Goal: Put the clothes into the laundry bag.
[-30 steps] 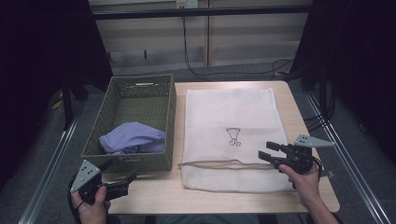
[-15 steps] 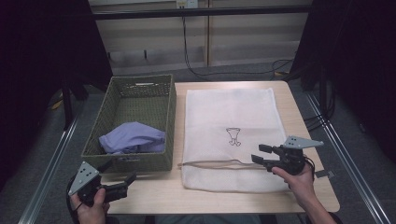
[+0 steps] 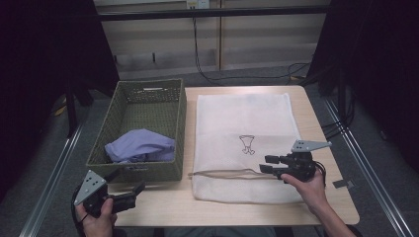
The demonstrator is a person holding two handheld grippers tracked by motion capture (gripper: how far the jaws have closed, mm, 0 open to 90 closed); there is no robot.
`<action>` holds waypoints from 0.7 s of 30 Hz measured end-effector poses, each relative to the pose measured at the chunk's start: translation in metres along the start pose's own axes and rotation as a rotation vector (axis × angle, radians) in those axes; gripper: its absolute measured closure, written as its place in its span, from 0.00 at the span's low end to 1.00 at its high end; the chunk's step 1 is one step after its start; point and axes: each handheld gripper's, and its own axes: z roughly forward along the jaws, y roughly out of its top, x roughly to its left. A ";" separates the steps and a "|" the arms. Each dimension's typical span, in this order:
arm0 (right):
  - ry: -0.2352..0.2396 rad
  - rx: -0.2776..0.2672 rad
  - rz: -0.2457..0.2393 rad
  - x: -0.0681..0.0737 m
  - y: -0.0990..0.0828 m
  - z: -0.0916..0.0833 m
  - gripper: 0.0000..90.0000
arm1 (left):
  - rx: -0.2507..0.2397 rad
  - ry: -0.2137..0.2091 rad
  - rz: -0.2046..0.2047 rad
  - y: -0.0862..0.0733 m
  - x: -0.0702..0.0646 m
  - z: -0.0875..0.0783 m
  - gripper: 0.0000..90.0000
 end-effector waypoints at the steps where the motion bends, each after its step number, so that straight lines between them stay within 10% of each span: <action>1: 0.007 -0.002 -0.003 -0.001 0.001 0.001 0.57 | -0.002 0.000 -0.003 0.000 0.000 0.000 0.03; 21: 0.057 0.121 -0.045 -0.007 0.029 0.041 0.70 | -0.008 -0.012 0.017 0.001 0.000 -0.001 0.02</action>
